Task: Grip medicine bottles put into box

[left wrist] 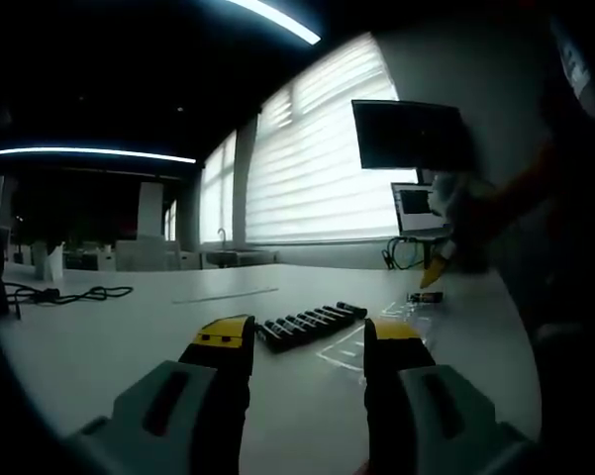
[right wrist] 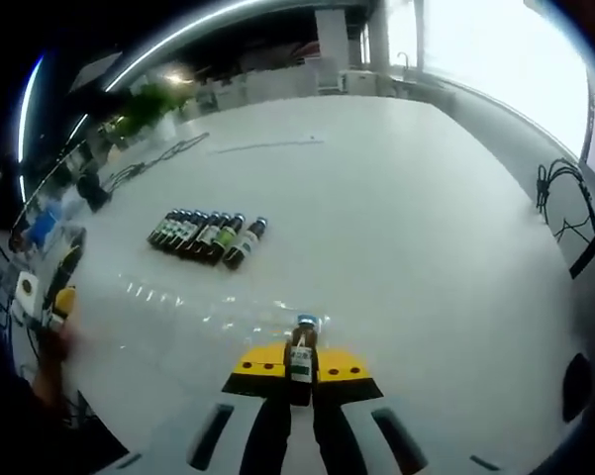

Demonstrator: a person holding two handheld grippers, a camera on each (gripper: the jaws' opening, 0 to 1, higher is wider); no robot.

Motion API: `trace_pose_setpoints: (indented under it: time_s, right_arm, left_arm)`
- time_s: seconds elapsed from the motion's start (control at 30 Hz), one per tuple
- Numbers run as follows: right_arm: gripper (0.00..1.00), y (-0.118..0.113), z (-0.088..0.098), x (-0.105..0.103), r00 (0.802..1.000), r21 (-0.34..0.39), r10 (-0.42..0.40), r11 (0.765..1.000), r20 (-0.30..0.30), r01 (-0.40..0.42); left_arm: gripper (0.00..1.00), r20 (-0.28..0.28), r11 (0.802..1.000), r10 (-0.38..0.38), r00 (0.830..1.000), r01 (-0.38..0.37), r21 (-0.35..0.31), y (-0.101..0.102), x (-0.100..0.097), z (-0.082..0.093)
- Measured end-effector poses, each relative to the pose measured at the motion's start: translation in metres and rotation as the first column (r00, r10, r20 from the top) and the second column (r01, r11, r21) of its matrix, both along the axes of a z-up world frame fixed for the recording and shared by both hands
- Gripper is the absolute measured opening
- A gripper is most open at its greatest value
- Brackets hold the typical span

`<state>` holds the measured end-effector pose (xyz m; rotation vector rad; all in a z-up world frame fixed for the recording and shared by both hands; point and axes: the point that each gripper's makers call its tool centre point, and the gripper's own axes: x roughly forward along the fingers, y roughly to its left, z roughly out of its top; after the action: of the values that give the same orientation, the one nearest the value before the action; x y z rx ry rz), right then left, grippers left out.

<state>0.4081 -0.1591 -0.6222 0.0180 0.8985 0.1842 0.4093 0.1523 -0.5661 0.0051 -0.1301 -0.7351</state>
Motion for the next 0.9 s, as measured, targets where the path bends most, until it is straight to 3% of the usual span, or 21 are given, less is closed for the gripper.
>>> trace_pose_setpoints:
  time_s: [0.23,0.67,0.9]
  right_arm:
    - [0.03,0.0,-0.011,-0.005,1.0,-0.001,0.016,1.0,-0.024,-0.016]
    - [0.01,0.004,-0.014,-0.007,0.999,-0.032,0.04,0.999,-0.026,-0.04]
    - [0.01,0.008,-0.013,-0.008,0.999,-0.043,0.042,0.998,0.014,-0.042]
  left_arm:
    - [0.37,-0.002,1.0,0.0,1.0,0.0,0.003,0.0,0.0,-0.001]
    - [0.37,-0.003,1.0,0.003,1.0,-0.003,0.003,0.0,0.001,-0.001]
    - [0.37,-0.001,1.0,0.002,1.0,-0.002,0.003,0.0,0.0,-0.001]
